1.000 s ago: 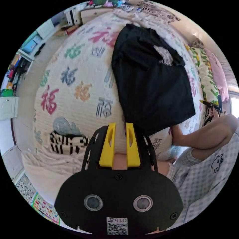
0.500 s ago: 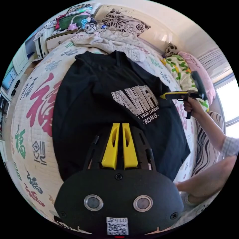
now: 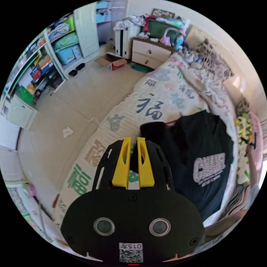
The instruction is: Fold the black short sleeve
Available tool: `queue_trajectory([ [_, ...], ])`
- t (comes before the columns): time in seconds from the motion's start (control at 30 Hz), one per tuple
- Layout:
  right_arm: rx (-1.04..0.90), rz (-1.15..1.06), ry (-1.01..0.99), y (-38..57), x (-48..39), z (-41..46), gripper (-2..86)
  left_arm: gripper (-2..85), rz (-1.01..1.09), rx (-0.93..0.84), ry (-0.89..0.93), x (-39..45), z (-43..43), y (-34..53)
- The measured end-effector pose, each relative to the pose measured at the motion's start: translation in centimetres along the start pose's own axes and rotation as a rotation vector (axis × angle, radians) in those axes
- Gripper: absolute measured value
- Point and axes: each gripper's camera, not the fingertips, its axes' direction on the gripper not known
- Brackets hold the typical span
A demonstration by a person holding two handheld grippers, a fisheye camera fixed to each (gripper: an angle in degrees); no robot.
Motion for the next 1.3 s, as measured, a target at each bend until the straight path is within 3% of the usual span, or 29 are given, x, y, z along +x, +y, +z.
queue_trajectory([
  [0.13, -0.053, -0.048, -0.239, 5.9, 0.4, 0.9, 8.1, 7.9, -0.011, -0.021, 0.235, 0.5, -0.4, 6.1],
  [0.3, -0.311, -0.115, -0.343, 17.9, -0.4, 2.9, 9.2, 8.9, -0.005, -0.286, 0.210, 1.9, 0.3, 17.8],
  [0.4, -0.366, -0.049, -0.391, 22.8, 0.1, 2.6, 9.4, 9.0, -0.009, -0.424, 0.268, 1.9, 0.4, 22.7],
  [0.57, -0.525, -0.063, -0.456, 26.6, 0.8, 3.3, 9.8, 9.0, 0.055, -0.572, 0.308, 0.9, 0.1, 25.9],
  [0.7, -0.496, -0.052, -0.519, 27.7, 1.1, 3.7, 10.6, 9.3, 0.107, -0.598, 0.366, -0.1, 0.4, 26.1],
  [0.8, -0.559, -0.164, -0.570, 28.2, 0.4, 4.1, 8.9, 7.9, 0.201, -0.704, 0.387, 0.4, 0.9, 26.7],
  [1.0, -0.577, -0.196, -0.599, 29.0, 0.7, 4.2, 1.2, 1.3, 0.290, -0.678, 0.359, 0.2, -1.7, 27.1],
  [1.17, -0.518, -0.166, -0.558, 29.8, 2.2, 0.6, 0.3, 0.5, 0.230, -0.557, 0.429, -1.6, -7.4, 27.9],
  [1.3, -0.557, -0.181, -0.463, 30.6, 1.3, 1.0, 1.3, 0.9, 0.224, -0.572, 0.343, -2.3, -7.0, 29.6],
])
